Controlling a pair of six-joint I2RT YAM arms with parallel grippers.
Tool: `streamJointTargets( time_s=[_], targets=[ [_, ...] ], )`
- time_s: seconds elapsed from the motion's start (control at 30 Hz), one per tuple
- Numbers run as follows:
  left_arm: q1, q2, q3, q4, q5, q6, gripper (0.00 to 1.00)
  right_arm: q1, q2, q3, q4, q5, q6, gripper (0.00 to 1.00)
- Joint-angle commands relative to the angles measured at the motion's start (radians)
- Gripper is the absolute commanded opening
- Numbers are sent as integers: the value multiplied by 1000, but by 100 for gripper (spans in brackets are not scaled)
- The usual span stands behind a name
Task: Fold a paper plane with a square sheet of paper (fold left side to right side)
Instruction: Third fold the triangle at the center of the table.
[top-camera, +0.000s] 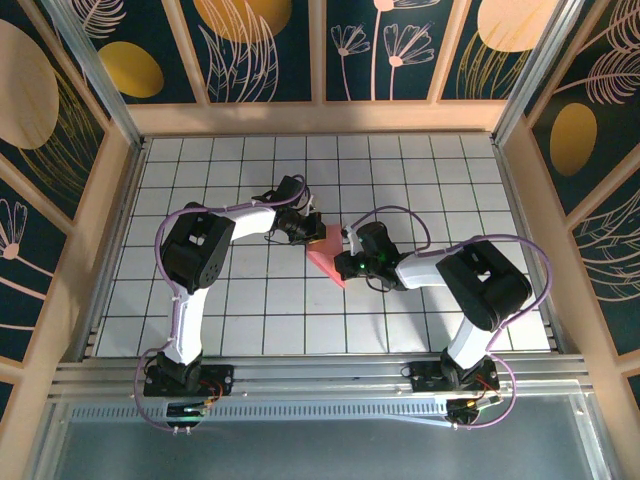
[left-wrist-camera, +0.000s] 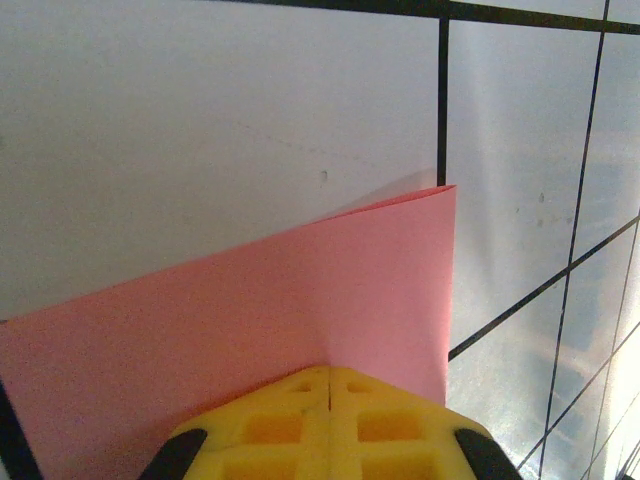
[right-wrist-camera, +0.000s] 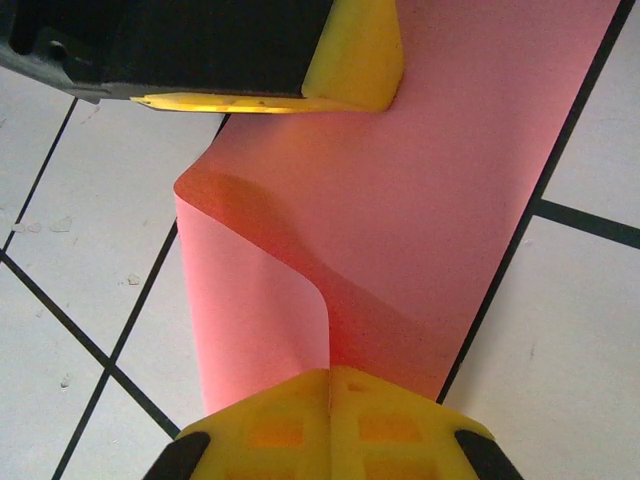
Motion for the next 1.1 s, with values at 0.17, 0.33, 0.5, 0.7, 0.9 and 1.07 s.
streamJointTargets(
  time_s=[0.17,0.33,0.5,0.7,0.9,1.07],
  targets=[
    [-5,22,-6,-53,-52,7,0,-8,32,27,-11,-4,-18,0],
    [-5,18,-9,-51,-51,5,1,-7,52,31,-24,-8,-22,0],
    [-5,-3,2,-40,-55,-1,11,-5,61,19,-42,-7,-23,0],
    [2,-54,72,-67,-94,11,25,-4,52,-5,-49,-4,-18,0],
    [12,-182,28,-56,-164,11,23,-2,46,-12,-45,-16,-13,0],
    [7,-305,-154,30,-101,-19,13,-2,48,-7,-50,-30,-15,0]
  ],
)
